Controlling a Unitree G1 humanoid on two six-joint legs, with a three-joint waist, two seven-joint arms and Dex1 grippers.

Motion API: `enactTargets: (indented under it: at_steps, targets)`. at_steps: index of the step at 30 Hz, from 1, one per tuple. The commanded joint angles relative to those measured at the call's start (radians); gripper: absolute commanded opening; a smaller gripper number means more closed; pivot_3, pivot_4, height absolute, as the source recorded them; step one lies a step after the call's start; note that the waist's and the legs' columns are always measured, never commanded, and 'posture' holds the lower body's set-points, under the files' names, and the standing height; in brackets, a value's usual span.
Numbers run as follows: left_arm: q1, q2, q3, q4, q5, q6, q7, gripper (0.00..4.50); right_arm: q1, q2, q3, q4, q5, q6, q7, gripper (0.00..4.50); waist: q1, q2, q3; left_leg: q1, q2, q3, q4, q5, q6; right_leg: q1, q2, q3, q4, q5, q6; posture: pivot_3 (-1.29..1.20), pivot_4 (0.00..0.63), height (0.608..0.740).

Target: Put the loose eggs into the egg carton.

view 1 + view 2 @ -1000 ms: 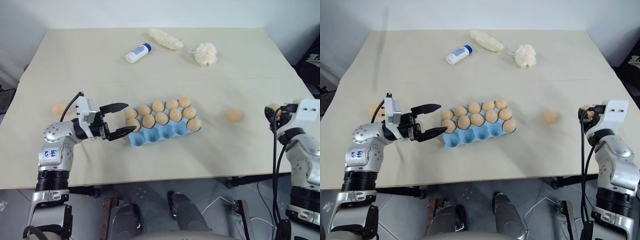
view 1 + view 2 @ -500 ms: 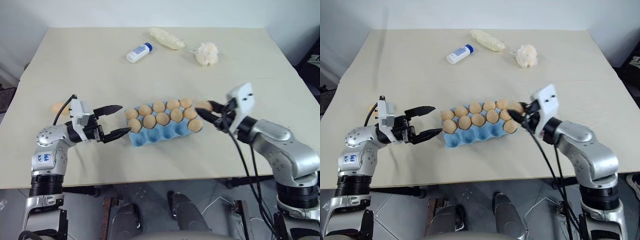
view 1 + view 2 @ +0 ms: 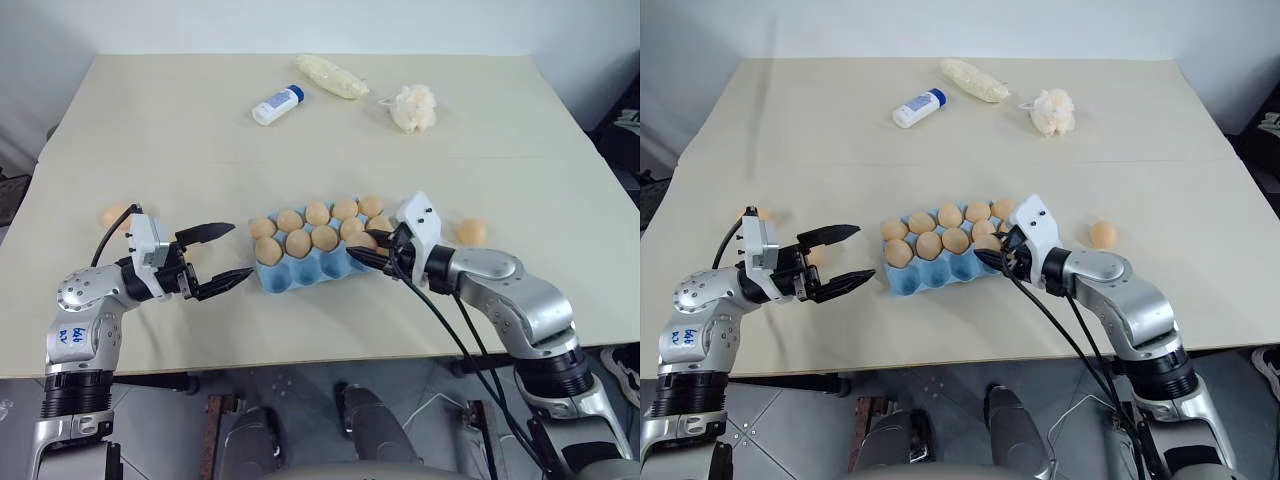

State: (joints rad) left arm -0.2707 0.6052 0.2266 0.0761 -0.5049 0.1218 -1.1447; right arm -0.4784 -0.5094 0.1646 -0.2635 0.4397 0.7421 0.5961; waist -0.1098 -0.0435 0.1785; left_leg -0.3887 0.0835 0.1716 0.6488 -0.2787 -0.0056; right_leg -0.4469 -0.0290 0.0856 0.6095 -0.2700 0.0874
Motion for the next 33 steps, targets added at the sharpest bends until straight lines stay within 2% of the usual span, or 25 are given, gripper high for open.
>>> enactTargets:
  at_steps: [1,7,14,18,25,30,33]
  targets:
    - [0.007,0.015,0.028,-0.049,-0.026,0.001,0.014,4.5,-0.023,0.004,0.004,-0.011,-0.013,-0.013,0.024,2.41,0.0,0.0,0.0,0.0,0.0,0.0,0.0,0.0,0.0,0.0,0.0,0.0,0.0,0.0,0.0,0.0,0.15,0.74]
    - [0.01,0.019,0.031,-0.053,-0.029,0.007,0.021,4.5,-0.024,-0.007,-0.004,-0.056,0.0,0.025,0.044,4.47,0.0,0.0,0.0,0.0,0.0,0.0,0.0,0.0,0.0,0.0,0.0,0.0,0.0,0.0,0.0,0.0,0.15,0.74]
    - [-0.009,0.02,0.024,-0.035,-0.027,0.007,0.015,4.5,-0.017,-0.047,-0.065,-0.112,0.023,0.04,0.069,4.47,0.001,0.0,0.0,0.0,0.0,0.0,0.0,0.0,-0.001,0.0,0.0,0.0,0.0,-0.001,-0.002,0.0,0.15,0.74]
    - [-0.021,0.02,0.021,-0.021,-0.025,0.005,0.009,4.5,0.027,-0.103,-0.186,-0.143,0.069,0.019,0.107,4.47,0.006,0.0,0.0,0.0,0.0,0.0,-0.001,0.0,-0.001,0.0,0.0,0.0,-0.001,-0.001,-0.002,0.0,0.15,0.74]
    - [-0.047,0.022,0.016,0.026,-0.017,-0.006,-0.01,4.5,0.257,-0.198,-0.439,-0.173,0.116,-0.126,0.22,4.47,0.027,0.0,0.0,0.0,0.0,0.0,-0.001,-0.002,0.0,0.0,0.001,0.0,-0.003,-0.001,-0.002,0.0,0.15,0.74]
    - [-0.066,0.018,0.01,0.057,-0.013,-0.017,-0.018,4.5,0.399,-0.205,-0.561,-0.119,0.116,-0.269,0.294,4.47,0.028,-0.001,0.0,0.0,0.0,0.0,0.0,-0.002,0.0,0.001,0.001,0.0,-0.004,0.0,0.0,0.0,0.15,0.74]
    - [-0.08,0.013,0.006,0.073,-0.014,-0.023,-0.021,4.5,0.508,-0.217,-0.632,-0.082,0.126,-0.287,0.337,4.47,0.027,-0.001,-0.001,0.001,0.0,0.001,0.001,-0.001,0.001,0.002,0.001,0.001,-0.003,0.0,0.0,0.0,0.15,0.74]
